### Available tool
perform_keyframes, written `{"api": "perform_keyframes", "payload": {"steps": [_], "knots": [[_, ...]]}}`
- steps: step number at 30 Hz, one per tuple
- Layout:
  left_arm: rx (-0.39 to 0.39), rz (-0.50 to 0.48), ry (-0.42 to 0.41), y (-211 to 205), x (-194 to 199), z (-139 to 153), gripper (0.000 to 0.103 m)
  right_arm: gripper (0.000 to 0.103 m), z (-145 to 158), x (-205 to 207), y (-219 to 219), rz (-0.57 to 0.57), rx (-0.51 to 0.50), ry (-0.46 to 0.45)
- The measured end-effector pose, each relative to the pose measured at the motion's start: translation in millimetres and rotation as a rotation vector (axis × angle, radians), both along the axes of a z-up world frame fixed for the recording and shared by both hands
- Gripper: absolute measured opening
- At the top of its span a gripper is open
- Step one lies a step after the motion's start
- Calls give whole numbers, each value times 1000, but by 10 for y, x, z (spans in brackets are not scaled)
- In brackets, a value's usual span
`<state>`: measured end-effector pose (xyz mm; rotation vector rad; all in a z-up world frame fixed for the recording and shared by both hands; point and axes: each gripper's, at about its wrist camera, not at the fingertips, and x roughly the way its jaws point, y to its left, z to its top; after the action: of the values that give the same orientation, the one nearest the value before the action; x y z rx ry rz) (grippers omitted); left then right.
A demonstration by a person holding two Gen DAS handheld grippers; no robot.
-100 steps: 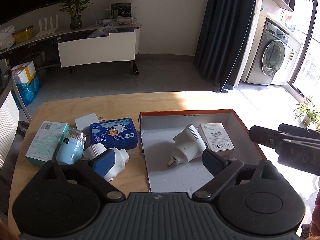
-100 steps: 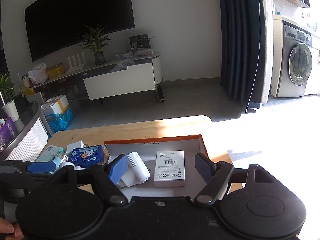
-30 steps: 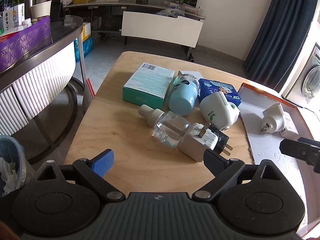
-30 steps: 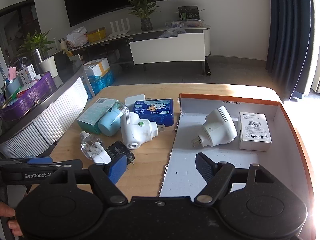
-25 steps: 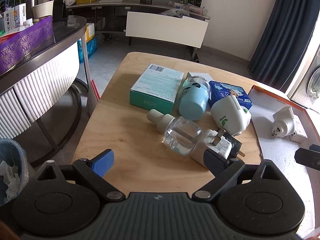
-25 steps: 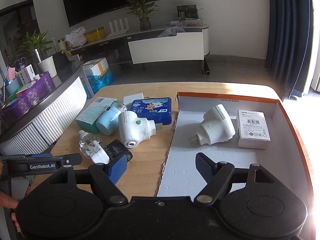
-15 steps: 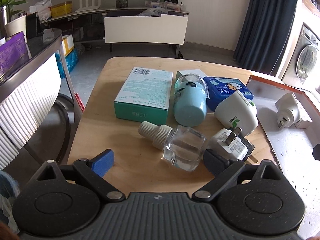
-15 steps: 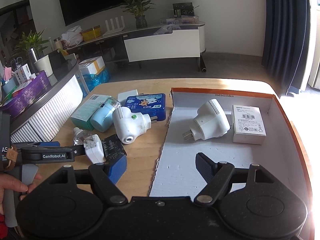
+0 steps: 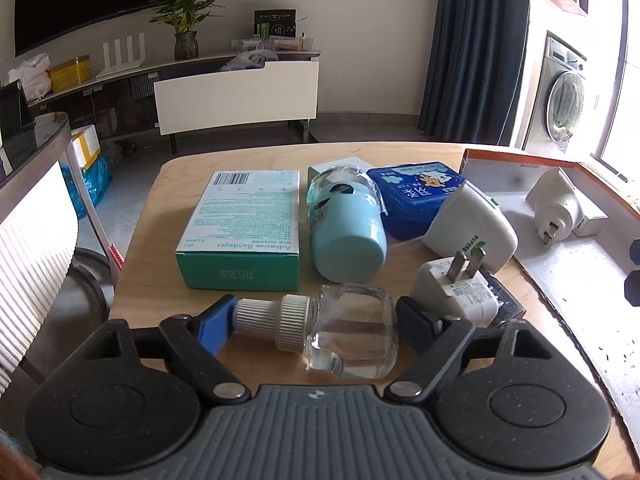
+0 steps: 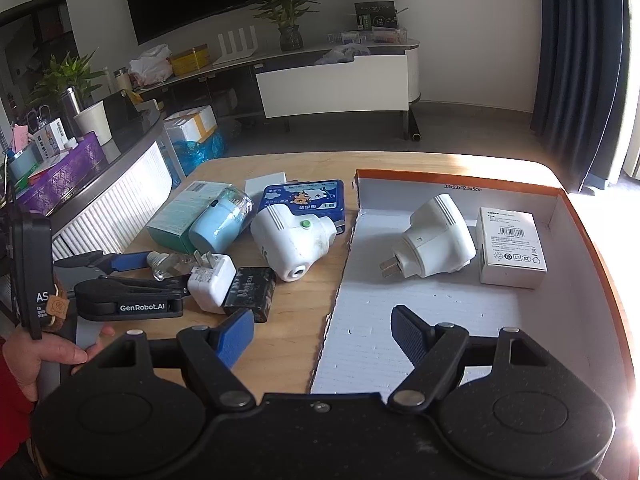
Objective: Organize rigid objects
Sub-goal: 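Close the left tool around the clear glass bottle with white cap, then close the right tool on the small white square plug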
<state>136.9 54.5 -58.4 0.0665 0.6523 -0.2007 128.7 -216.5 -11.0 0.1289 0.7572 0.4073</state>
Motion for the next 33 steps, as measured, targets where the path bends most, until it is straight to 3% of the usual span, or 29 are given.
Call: {"api": "perform_keyframes", "payload": {"steps": [7, 13, 20, 27, 31, 33], "knots": [[-49, 5, 2, 42, -14, 41, 80, 90, 2, 3, 118, 36, 16, -1], [-53, 118, 36, 116, -105, 148, 80, 90, -17, 61, 326, 111, 52, 6], [-127, 239, 12, 342, -346, 344, 80, 88, -63, 216, 719, 206, 55, -25], [-145, 287, -8, 412, -435, 431, 80, 68, -191, 408, 1061, 222, -6, -30], [-143, 293, 1, 418, -430, 410, 80, 38, -216, 468, 1192, 236, -50, -26], [-144, 292, 0, 424, -441, 413, 80, 36, -251, 435, 1221, 248, -58, -46]]}}
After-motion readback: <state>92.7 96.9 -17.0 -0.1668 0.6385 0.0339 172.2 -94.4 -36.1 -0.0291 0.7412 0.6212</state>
